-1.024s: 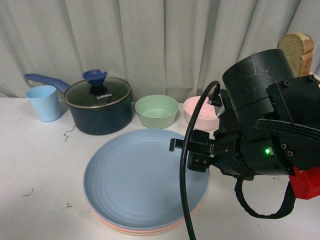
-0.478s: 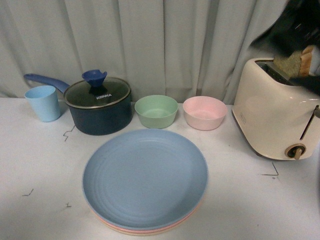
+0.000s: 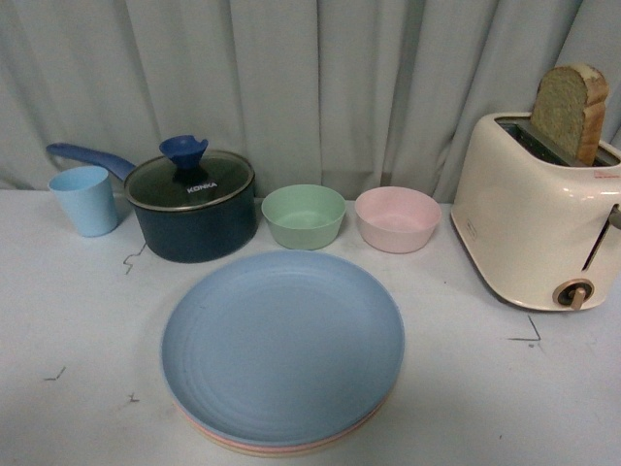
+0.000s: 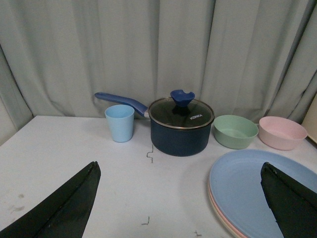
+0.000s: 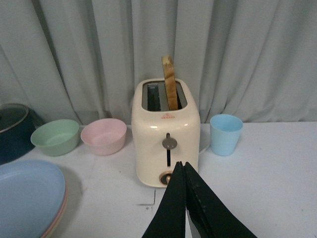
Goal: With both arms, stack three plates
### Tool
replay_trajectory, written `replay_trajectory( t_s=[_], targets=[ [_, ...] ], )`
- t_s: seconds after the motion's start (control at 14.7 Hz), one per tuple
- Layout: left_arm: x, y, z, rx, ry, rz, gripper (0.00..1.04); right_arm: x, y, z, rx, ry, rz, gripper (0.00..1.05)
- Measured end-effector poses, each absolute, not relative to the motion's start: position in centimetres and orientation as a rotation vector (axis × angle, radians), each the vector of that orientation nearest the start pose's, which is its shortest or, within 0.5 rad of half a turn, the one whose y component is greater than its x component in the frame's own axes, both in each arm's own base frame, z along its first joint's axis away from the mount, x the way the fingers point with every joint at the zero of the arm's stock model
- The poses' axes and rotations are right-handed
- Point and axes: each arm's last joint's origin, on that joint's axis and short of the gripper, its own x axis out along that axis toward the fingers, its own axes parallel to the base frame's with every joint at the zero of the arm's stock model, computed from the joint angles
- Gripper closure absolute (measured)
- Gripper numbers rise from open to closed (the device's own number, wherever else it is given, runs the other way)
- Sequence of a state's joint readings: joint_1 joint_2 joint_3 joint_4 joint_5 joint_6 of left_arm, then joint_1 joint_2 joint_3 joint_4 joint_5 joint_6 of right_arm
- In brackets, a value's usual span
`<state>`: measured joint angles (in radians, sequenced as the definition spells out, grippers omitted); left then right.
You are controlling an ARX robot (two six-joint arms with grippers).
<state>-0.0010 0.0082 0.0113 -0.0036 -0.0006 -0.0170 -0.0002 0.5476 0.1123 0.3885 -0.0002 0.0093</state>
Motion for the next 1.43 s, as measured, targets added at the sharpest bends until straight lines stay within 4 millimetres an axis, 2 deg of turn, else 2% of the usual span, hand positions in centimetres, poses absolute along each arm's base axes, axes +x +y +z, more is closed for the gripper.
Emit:
replay_trajectory(
  t_s=[0.2, 0.34, 0.41, 0.89, 1.37, 1.43],
  targets=[
    [9.8, 0.0, 16.6, -0.017, 0.001, 0.000, 0.07, 11.4, 0.0, 16.7, 0.006, 0.025, 0.000, 1.03],
    [9.8, 0.0, 16.6, -0.017, 0.001, 0.000, 0.07, 10.1, 0.0, 16.5, 0.006, 0.028, 0.000, 1.03],
    [9.8, 0.0, 16.6, -0.017, 0.000, 0.000, 0.07, 9.7, 0.0, 16.9, 0.006, -0.023, 0.000, 1.03],
    [9.8, 0.0, 16.6, -0.017, 0.000, 0.000, 0.07, 9.7, 0.0, 16.7, 0.005, -0.004, 0.000, 1.01],
    [9.8, 0.0, 16.6, -0.017, 0.001, -0.001, 0.07, 9.7, 0.0, 16.7, 0.006, -0.004, 0.000, 0.13],
    [9.8, 0.0, 16.6, -0.017, 0.000, 0.000, 0.07, 9.7, 0.0, 16.7, 0.006, -0.004, 0.000, 0.05]
  ],
)
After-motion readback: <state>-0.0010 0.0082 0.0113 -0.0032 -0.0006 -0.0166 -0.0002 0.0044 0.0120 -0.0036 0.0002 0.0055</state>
